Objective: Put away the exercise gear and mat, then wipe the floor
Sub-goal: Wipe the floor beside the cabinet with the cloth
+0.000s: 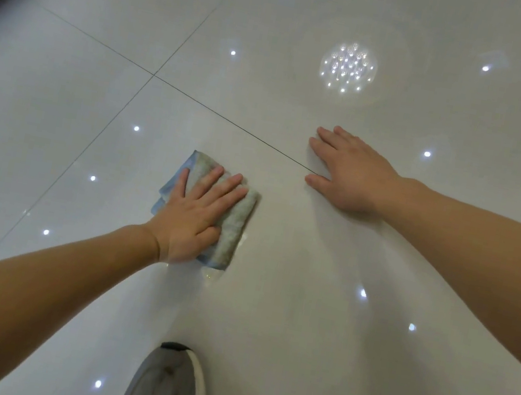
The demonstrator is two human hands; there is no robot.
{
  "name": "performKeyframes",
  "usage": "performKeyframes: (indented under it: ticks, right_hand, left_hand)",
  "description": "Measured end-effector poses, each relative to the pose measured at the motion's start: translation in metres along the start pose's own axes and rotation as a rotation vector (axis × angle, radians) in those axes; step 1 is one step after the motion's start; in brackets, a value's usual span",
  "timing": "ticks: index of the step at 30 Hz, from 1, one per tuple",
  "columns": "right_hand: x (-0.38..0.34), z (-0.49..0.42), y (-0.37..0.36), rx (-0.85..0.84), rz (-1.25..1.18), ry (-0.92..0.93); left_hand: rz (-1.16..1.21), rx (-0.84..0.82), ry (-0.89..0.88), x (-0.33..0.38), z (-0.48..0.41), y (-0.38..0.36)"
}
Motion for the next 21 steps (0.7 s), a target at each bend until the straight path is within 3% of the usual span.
performKeyframes:
  ticks: [9,21]
  right_hand:
    - [0.049,0.058,0.000,0.009,0.011,0.017]
    - [0.132,0.153,-0.002,0.012,-0.016,-0.122]
  left_hand:
    - [-0.022,-0.008,-0.037,0.067,-0.024,-0.013]
    - [-0.044,-0.065,-0.098,0.168,-0.061,-0.029]
Point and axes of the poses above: each hand's wrist, its own z-axis away from the middle knuckle, its own y-axis out of the back of the hand, x = y × z, the point moved 10 cm from there along -z, towards the middle knuckle, and after that the axes turned 8 degrees about -y, right-handed, at the moved point
